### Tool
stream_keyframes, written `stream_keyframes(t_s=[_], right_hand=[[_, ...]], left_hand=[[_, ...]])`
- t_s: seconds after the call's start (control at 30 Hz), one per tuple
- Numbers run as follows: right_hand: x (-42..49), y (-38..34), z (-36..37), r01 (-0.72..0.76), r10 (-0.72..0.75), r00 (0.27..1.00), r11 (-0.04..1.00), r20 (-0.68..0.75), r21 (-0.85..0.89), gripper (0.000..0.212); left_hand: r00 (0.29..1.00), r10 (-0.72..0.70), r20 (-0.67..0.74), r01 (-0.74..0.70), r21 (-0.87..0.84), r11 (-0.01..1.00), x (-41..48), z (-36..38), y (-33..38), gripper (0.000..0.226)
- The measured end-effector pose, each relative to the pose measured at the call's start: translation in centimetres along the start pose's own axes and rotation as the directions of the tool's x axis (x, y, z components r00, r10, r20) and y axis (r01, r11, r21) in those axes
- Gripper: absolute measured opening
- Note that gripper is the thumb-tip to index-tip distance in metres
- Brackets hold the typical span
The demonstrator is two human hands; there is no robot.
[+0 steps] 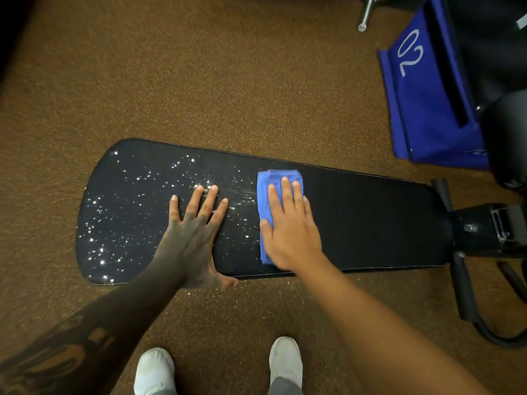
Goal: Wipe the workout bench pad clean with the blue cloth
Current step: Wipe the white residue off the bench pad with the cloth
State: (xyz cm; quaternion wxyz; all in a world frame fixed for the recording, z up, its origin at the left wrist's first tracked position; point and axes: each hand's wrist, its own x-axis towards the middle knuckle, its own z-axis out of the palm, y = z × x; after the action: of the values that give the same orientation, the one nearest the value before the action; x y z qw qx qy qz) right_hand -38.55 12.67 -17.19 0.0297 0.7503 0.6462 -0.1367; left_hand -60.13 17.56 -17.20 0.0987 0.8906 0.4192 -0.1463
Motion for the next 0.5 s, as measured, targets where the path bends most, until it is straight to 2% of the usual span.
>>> stream_keyframes(t_s=[0.17, 0.3, 0.37, 0.5], right_hand=[[5.6, -1.4, -1.4, -0.206, 0.208, 0.977, 0.977, -0.034, 0.058, 0.069], [1.0, -2.4, -0.2, -0.13, 0.134, 0.989, 0.99, -0.064, 0.058, 0.069], [-1.6, -2.6, 0.6, -0.082, 0.084, 0.996, 0.995, -0.029, 0.054, 0.071], [1.6, -1.9, 0.0, -0.126, 0.129, 0.991, 0.99, -0.042, 0.055, 0.07]], left_hand=[[1.0, -0.001, 0.005, 0.001, 0.011, 1.0, -0.3, 0.0, -0.4, 0.16], [1.0, -0.004, 0.015, 0.004, 0.012, 1.0, -0.3, 0.2, -0.6, 0.161], [1.0, -0.007, 0.017, 0.007, 0.01, 1.0, -0.2, 0.2, -0.6, 0.161], [1.0, -0.003, 0.016, 0.002, 0.005, 1.0, -0.3, 0.1, -0.5, 0.162]])
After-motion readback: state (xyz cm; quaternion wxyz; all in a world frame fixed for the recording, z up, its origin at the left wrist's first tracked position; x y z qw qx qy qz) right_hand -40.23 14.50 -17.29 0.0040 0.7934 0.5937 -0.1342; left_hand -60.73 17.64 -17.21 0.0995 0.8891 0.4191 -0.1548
